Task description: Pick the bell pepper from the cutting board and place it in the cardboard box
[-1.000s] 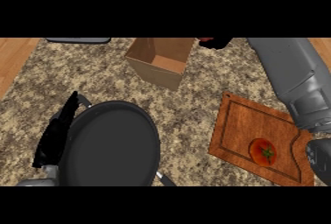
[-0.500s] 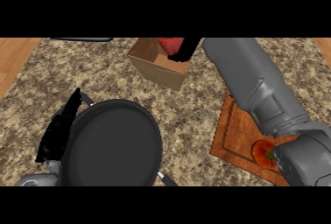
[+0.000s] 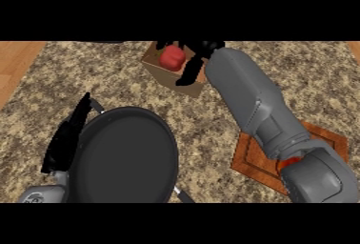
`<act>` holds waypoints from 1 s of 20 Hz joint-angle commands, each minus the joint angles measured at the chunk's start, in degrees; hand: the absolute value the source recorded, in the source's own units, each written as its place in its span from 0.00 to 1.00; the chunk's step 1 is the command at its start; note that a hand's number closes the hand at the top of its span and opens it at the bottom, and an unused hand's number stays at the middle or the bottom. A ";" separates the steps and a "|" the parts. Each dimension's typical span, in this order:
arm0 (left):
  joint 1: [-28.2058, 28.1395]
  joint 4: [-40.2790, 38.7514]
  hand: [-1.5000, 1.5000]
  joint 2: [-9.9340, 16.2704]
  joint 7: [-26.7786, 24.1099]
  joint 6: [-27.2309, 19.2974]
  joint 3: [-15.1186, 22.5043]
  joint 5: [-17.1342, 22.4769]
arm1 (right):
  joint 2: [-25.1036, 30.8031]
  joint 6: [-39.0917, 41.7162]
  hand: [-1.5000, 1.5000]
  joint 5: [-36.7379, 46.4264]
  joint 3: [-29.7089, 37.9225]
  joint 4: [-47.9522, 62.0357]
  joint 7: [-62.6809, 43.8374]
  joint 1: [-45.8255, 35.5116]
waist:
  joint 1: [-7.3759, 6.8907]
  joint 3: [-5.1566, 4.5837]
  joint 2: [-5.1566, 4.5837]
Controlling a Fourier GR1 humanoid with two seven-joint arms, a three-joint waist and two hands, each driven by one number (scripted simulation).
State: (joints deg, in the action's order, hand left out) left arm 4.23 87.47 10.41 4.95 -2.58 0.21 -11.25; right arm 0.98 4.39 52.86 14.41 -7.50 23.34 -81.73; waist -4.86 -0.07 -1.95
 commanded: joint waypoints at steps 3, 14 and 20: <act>-0.17 -0.29 0.50 -1.07 -1.05 0.21 1.05 -0.14 | -0.95 -2.56 0.00 -2.50 1.63 1.82 0.50 1.45 | -1.36 0.01 -0.21; 0.76 1.64 0.50 0.27 1.31 1.61 0.08 0.85 | 2.33 -0.72 0.00 -19.43 18.93 -1.58 -0.35 0.48 | -1.47 0.12 -0.42; 0.66 0.23 0.50 -0.63 1.20 -0.42 0.15 -0.73 | 11.28 2.99 0.00 -25.14 24.93 -2.21 -0.49 2.00 | -0.90 0.14 -0.73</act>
State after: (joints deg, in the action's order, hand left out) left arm 5.11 87.46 10.04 5.57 -2.47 0.40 -11.66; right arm 7.91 6.26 30.94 35.89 -9.35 24.08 -79.85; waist -5.60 0.05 -2.55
